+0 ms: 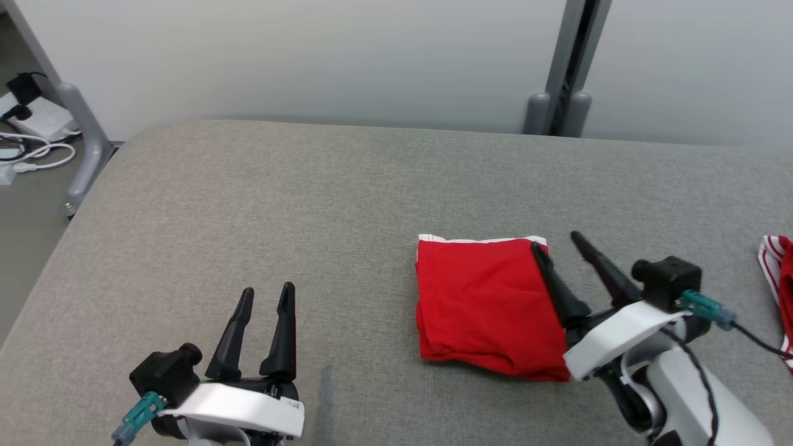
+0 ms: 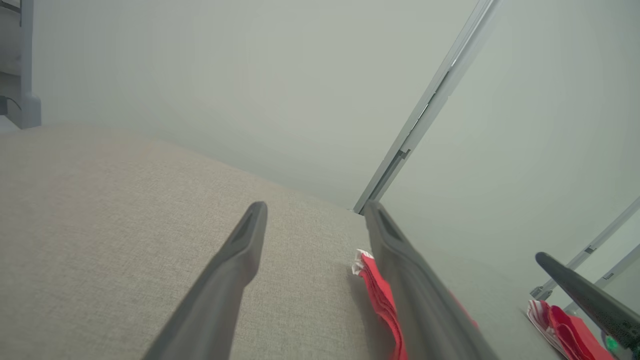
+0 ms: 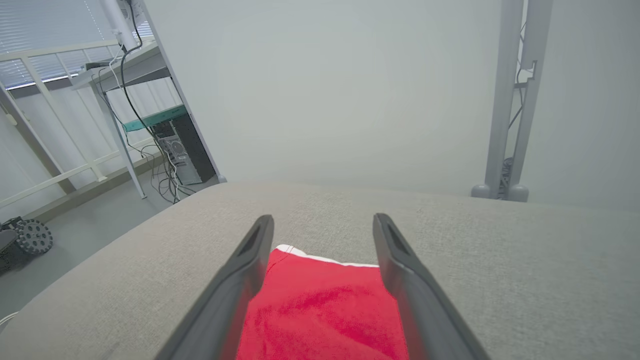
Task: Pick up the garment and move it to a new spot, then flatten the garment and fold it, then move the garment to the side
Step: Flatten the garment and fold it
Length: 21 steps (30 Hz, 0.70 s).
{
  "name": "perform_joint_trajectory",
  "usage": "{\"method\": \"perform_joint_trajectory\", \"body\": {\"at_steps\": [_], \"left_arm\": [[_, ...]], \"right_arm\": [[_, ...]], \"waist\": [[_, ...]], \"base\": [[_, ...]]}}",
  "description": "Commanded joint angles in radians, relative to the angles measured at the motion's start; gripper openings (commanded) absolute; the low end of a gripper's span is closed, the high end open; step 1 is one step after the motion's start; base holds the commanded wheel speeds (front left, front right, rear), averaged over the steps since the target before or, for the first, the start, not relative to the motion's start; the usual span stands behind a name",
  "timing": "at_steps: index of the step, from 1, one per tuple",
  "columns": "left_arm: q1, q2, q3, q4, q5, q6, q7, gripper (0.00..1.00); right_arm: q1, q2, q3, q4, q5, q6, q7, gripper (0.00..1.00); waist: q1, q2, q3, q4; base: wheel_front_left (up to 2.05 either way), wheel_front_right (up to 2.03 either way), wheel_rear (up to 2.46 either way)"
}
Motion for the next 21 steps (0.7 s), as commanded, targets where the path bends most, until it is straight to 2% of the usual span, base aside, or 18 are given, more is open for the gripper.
{"method": "perform_joint_trajectory", "body": {"at_steps": [1,10,14,17,21], "left_arm": [[-0.013,0.004,0.012,-0.005,0.008,-0.001,-0.004,1.00],[-0.025,0.004,0.070,-0.026,0.065,-0.010,-0.004,1.00],[-0.021,0.004,0.093,-0.031,0.084,-0.016,-0.004,1.00],[-0.018,0.004,0.099,-0.043,0.148,-0.019,-0.004,1.00],[0.000,0.004,0.100,-0.049,0.177,-0.017,-0.004,1.00]], "right_arm": [[0.006,-0.020,-0.035,-0.020,-0.023,-0.001,-0.009,1.00],[0.081,-0.059,-0.218,-0.159,-0.199,-0.001,-0.023,1.00],[0.133,-0.032,-0.286,-0.210,-0.261,-0.001,-0.026,1.00],[0.169,-0.007,-0.334,-0.237,-0.284,-0.001,-0.028,1.00],[0.204,0.029,-0.377,-0.259,-0.297,-0.001,-0.029,1.00]], "waist": [[0.0000,0.0000,0.008,-0.029],[0.0000,0.0000,0.025,-0.102],[0.0000,0.0000,0.028,-0.122],[0.0000,0.0000,0.030,-0.129],[0.0000,0.0000,0.024,-0.133]], "base": [[0.00,0.00,0.00],[0.00,0.00,0.00],[0.00,0.00,0.00],[0.00,0.00,0.00],[0.00,0.00,0.00]]}}
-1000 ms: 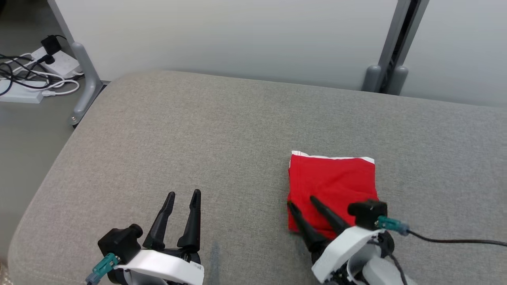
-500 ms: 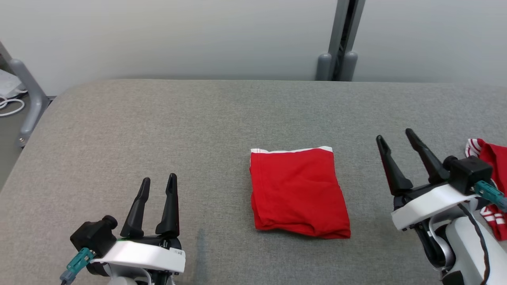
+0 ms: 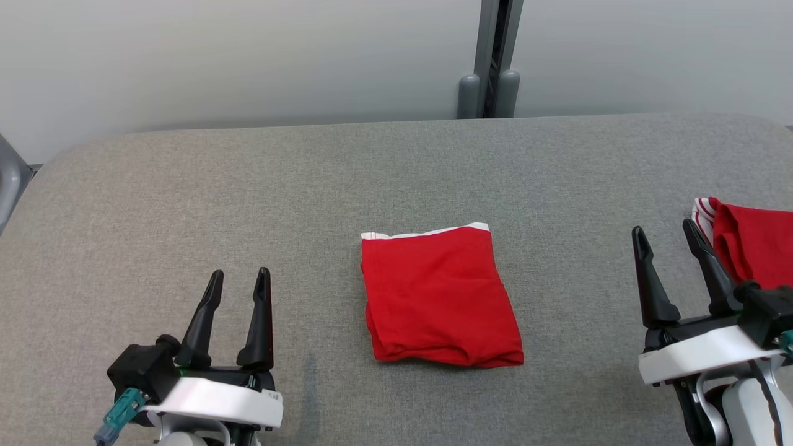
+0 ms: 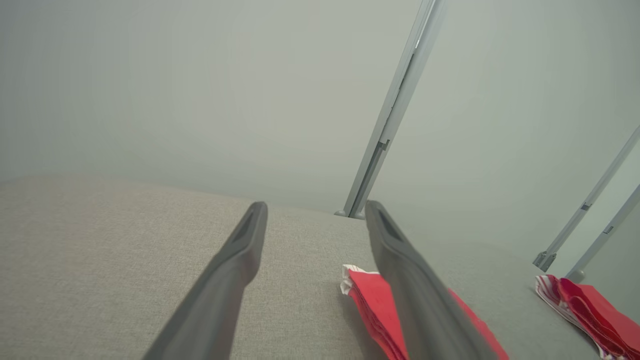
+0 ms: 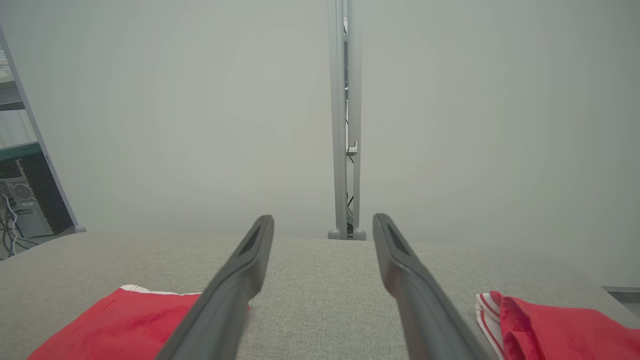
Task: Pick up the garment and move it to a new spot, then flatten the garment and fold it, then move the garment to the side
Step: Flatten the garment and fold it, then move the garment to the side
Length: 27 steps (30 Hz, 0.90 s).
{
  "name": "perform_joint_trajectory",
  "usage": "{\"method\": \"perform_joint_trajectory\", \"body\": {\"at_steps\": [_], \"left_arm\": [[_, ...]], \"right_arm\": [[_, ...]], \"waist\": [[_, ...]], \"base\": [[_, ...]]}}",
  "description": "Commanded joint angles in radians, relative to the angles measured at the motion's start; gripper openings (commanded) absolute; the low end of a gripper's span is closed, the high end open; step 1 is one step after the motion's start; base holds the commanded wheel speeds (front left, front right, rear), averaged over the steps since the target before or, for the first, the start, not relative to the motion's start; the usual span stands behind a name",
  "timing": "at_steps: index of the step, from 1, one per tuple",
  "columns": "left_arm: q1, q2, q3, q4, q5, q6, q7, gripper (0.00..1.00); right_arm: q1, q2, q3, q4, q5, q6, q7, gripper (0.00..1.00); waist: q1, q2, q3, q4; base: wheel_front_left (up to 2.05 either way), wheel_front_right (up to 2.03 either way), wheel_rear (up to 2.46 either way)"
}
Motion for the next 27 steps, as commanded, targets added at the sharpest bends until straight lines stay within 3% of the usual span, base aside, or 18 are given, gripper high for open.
{"method": "perform_joint_trajectory", "body": {"at_steps": [1,27], "left_arm": [[0.009,0.004,0.002,-0.002,0.015,0.001,-0.004,1.00],[0.043,0.004,-0.047,0.001,0.082,0.014,-0.004,1.00]], "right_arm": [[0.016,0.004,-0.012,-0.008,-0.010,-0.001,-0.007,1.00],[0.062,0.047,-0.050,-0.011,-0.081,-0.001,-0.007,1.00]], "waist": [[0.0000,-0.0001,-0.004,-0.001],[0.0000,-0.0001,-0.034,0.017]], "base": [[0.00,0.00,0.00],[0.00,0.00,0.00]]}}
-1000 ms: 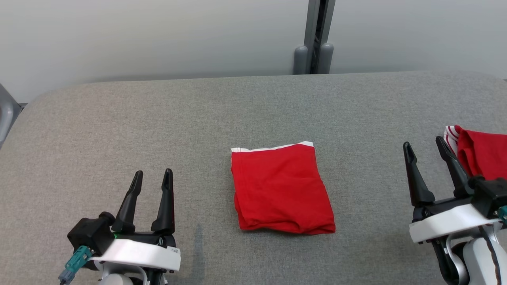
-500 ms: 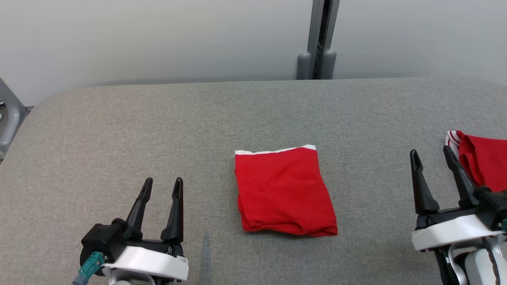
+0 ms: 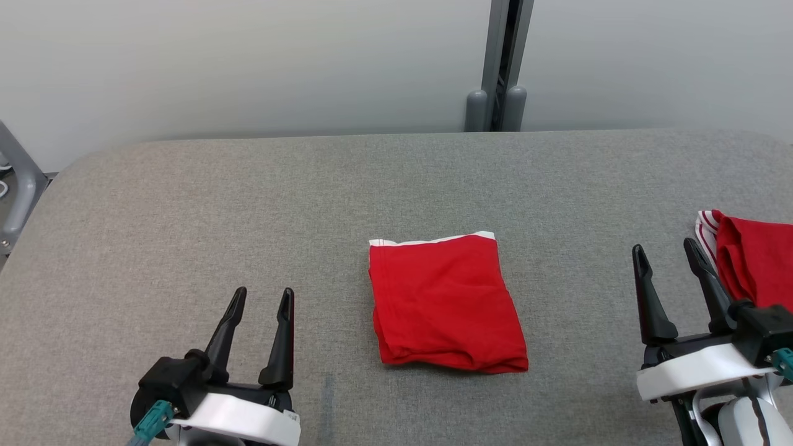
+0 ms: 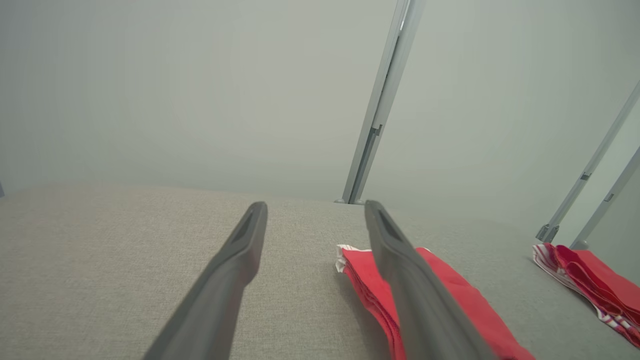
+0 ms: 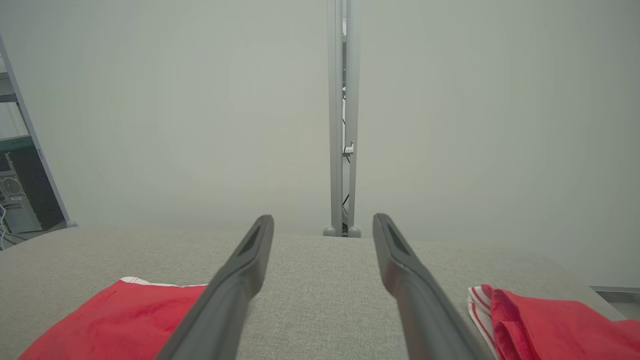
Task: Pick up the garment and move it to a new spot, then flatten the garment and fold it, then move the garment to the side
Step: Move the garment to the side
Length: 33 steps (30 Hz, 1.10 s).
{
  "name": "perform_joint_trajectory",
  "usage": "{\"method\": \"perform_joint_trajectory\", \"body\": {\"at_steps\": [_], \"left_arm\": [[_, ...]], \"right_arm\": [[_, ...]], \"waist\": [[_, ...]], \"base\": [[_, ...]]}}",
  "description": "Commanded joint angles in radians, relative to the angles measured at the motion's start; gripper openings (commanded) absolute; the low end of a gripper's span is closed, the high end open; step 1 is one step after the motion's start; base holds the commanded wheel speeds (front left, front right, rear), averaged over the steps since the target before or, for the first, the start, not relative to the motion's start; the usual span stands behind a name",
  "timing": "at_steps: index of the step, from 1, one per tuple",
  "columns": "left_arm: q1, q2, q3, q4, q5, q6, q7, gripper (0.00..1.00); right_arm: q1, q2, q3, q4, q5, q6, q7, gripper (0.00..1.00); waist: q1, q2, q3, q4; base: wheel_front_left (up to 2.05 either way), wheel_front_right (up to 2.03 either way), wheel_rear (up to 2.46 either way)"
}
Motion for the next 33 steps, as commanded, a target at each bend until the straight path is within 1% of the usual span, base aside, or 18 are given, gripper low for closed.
{"method": "perform_joint_trajectory", "body": {"at_steps": [1,18,22,26,33], "left_arm": [[0.006,0.004,0.000,0.001,0.007,0.002,-0.004,1.00],[0.000,0.004,-0.020,0.008,0.013,-0.002,-0.004,1.00],[-0.012,0.004,-0.026,0.008,0.018,-0.006,-0.004,1.00],[-0.033,0.004,-0.038,0.009,0.020,-0.008,-0.004,1.00],[-0.067,0.004,-0.060,0.016,0.013,-0.007,-0.004,1.00]], "right_arm": [[0.010,-0.002,0.000,0.001,-0.005,-0.001,-0.005,1.00],[0.003,-0.003,-0.011,0.001,0.000,-0.001,-0.005,1.00],[-0.002,0.004,-0.008,0.023,0.017,-0.001,-0.004,1.00],[-0.027,0.008,0.016,0.066,0.098,-0.001,0.044,1.00],[-0.088,-0.043,0.114,0.139,0.320,-0.001,0.195,1.00]], "waist": [[0.0000,0.0000,0.000,0.000],[0.0000,0.0000,0.018,0.022],[0.0000,0.0000,0.034,0.029],[0.0000,0.0000,0.066,0.045],[0.0000,0.0000,0.128,0.094]], "base": [[0.00,0.00,0.00],[0.00,0.00,0.00],[0.00,0.00,0.00],[0.00,0.00,0.00],[0.00,0.00,0.00]]}}
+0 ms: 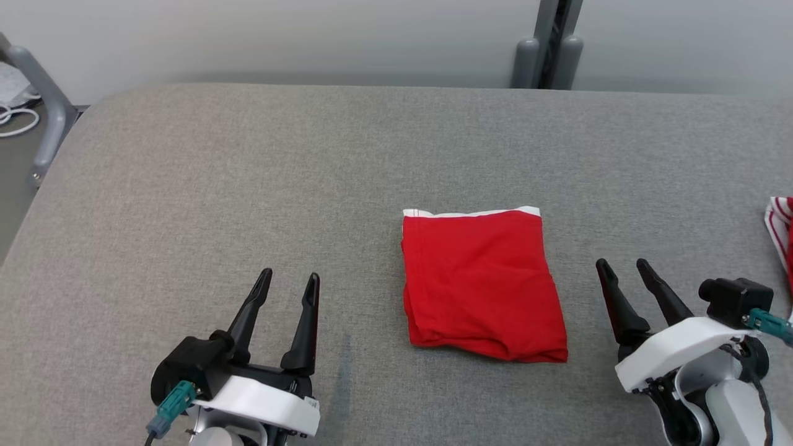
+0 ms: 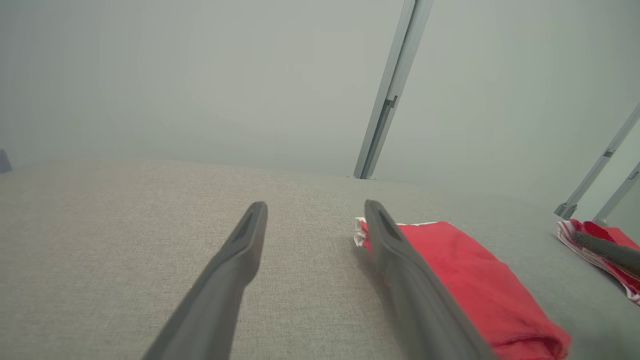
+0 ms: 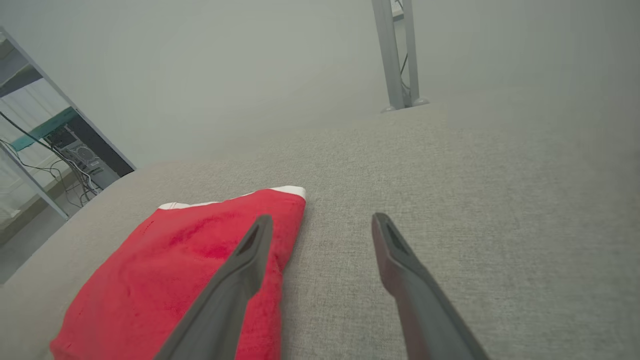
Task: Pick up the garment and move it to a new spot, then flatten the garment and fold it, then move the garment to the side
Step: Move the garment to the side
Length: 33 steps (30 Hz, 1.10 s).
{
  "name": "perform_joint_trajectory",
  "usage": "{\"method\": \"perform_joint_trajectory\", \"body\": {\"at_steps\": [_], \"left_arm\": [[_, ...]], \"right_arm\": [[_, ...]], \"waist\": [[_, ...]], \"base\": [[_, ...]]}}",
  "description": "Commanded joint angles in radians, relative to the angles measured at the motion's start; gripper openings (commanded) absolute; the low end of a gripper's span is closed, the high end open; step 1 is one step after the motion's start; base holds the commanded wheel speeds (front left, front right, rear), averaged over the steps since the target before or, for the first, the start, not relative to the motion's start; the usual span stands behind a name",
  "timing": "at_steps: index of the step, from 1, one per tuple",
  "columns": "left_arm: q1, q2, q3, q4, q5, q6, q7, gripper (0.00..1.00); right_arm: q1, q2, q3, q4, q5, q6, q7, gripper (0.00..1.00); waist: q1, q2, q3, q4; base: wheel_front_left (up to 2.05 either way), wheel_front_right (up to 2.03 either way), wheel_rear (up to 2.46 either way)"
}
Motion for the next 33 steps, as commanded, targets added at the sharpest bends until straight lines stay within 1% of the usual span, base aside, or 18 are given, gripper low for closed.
{"method": "perform_joint_trajectory", "body": {"at_steps": [1,6,9,10,12,14,15,16,19,24,27,29,30,31,32,33], "left_arm": [[-0.020,0.003,-0.003,0.002,0.000,0.000,-0.004,1.00],[-0.040,0.003,-0.024,0.007,0.002,0.000,-0.004,1.00],[-0.048,0.004,-0.036,0.007,-0.011,0.007,-0.004,1.00],[-0.048,0.004,-0.036,0.007,-0.011,0.007,-0.004,1.00],[-0.052,0.003,-0.049,0.006,-0.015,0.010,-0.004,1.00],[-0.052,0.003,-0.060,0.006,-0.019,0.012,-0.004,1.00],[-0.054,0.004,-0.066,0.002,-0.021,0.019,-0.004,1.00],[-0.054,0.003,-0.068,0.000,-0.023,0.021,-0.004,1.00],[-0.052,0.004,-0.073,0.001,-0.026,0.026,-0.004,1.00],[-0.053,0.004,-0.080,0.006,-0.028,0.026,-0.004,1.00],[-0.055,0.003,-0.082,0.007,-0.029,0.027,-0.004,1.00],[-0.056,0.004,-0.082,0.008,-0.029,0.028,-0.004,1.00],[-0.057,0.003,-0.082,0.008,-0.028,0.028,-0.004,1.00],[-0.058,0.003,-0.082,0.008,-0.028,0.029,-0.004,1.00],[-0.059,0.003,-0.081,0.009,-0.028,0.029,-0.004,1.00],[-0.060,0.003,-0.081,0.010,-0.029,0.030,-0.004,1.00]], "right_arm": [[-0.019,-0.018,0.012,0.010,0.041,-0.001,0.022,1.00],[-0.056,-0.058,0.059,0.038,0.198,-0.001,0.096,1.00],[-0.067,-0.070,0.084,0.051,0.277,-0.001,0.133,1.00],[-0.067,-0.070,0.084,0.051,0.277,-0.001,0.133,1.00],[-0.073,-0.079,0.092,0.061,0.327,-0.001,0.160,1.00],[-0.076,-0.075,0.096,0.073,0.390,-0.001,0.198,1.00],[-0.083,-0.077,0.094,0.082,0.446,-0.001,0.230,1.00],[-0.084,-0.079,0.098,0.085,0.467,0.000,0.246,1.00],[-0.095,-0.085,0.112,0.093,0.517,0.000,0.285,1.00],[-0.114,-0.093,0.145,0.111,0.566,0.000,0.343,1.00],[-0.118,-0.077,0.162,0.138,0.607,0.000,0.396,1.00],[-0.130,-0.084,0.175,0.138,0.610,0.000,0.408,1.00],[-0.135,-0.091,0.186,0.140,0.601,0.000,0.409,0.44],[-0.139,-0.099,0.198,0.138,0.590,0.000,0.407,0.12],[-0.141,-0.105,0.204,0.138,0.585,-0.001,0.397,0.00],[-0.146,-0.112,0.208,0.139,0.579,-0.001,0.385,0.00]], "waist": [[0.0000,0.0000,0.027,0.025],[0.0000,0.0000,0.061,0.065],[0.0000,0.0000,0.074,0.088],[0.0000,0.0000,0.074,0.088],[0.0000,0.0000,0.083,0.103],[0.0000,0.0000,0.090,0.118],[0.0000,0.0000,0.095,0.130],[0.0000,0.0000,0.097,0.136],[0.0000,0.0000,0.101,0.148],[0.0000,0.0000,0.103,0.162],[0.0000,0.0000,0.101,0.166],[0.0000,0.0000,0.100,0.167],[0.0000,0.0000,0.100,0.167],[0.0000,0.0000,0.100,0.166],[0.0000,0.0000,0.100,0.166],[0.0000,0.0000,0.099,0.164]], "base": [[0.00,0.00,0.00],[0.00,0.00,0.00],[0.00,0.00,0.00],[0.00,0.00,0.00],[0.00,0.00,0.00],[0.00,0.00,0.00],[0.00,0.00,0.00],[0.00,0.00,0.00],[0.00,0.00,0.00],[0.00,0.00,0.00],[0.00,0.00,0.00],[0.00,0.00,0.00],[0.00,0.00,0.00],[0.00,0.00,0.00],[0.00,0.00,0.00],[0.00,0.00,0.00]]}}
